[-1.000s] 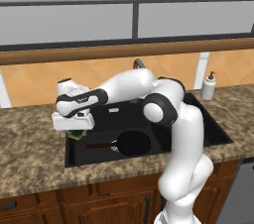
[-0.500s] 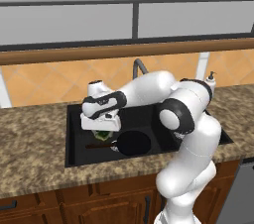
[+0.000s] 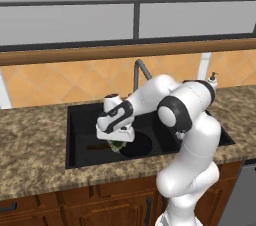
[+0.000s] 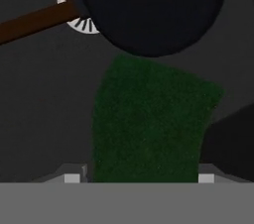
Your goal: Pick the pan and sponge and place them into the sink. Then turn on the water.
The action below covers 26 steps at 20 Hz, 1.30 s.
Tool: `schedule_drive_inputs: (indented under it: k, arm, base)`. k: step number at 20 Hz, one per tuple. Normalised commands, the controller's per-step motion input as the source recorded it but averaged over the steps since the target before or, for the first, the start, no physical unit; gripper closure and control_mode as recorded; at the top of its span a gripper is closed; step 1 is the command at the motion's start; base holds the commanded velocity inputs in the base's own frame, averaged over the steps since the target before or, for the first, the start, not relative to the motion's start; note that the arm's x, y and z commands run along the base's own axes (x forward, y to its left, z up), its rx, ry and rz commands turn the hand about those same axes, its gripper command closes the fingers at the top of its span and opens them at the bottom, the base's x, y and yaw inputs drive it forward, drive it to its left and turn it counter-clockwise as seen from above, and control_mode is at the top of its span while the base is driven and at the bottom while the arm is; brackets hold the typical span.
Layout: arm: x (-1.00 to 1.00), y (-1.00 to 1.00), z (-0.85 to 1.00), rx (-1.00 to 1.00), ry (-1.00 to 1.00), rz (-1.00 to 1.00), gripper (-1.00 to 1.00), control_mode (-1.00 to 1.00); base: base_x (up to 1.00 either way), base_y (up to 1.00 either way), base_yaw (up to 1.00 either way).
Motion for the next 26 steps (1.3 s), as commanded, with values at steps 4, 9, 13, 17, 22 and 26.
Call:
schedule_drive_inputs:
  k: [4, 9, 13, 17, 22, 26]
  arm:
    - [0.44, -0.05, -0.50, -0.02, 0.00, 0.00, 1.00, -1.00]
    - [0.43, 0.00, -0.29, 0.00, 0.00, -0.01, 1.00, -1.00]
    - [0.42, 0.00, -0.18, 0.00, 0.00, 0.00, 1.00, -1.00]
    - [0.38, 0.00, -0.29, 0.00, -0.01, 0.00, 1.00, -1.00]
    - [0.37, 0.00, -0.31, 0.00, -0.04, 0.00, 1.00, -1.00]
    - [0.34, 0.00, -0.32, 0.00, -0.04, 0.00, 1.00, -1.00]
  base:
    - [0.00, 0.00, 0.00]
    - [0.00, 0.00, 0.00]
    - [0.00, 0.00, 0.00]
    - [0.00, 0.00, 0.00]
    - [0.00, 0.00, 0.00]
    - [0.00, 0.00, 0.00]
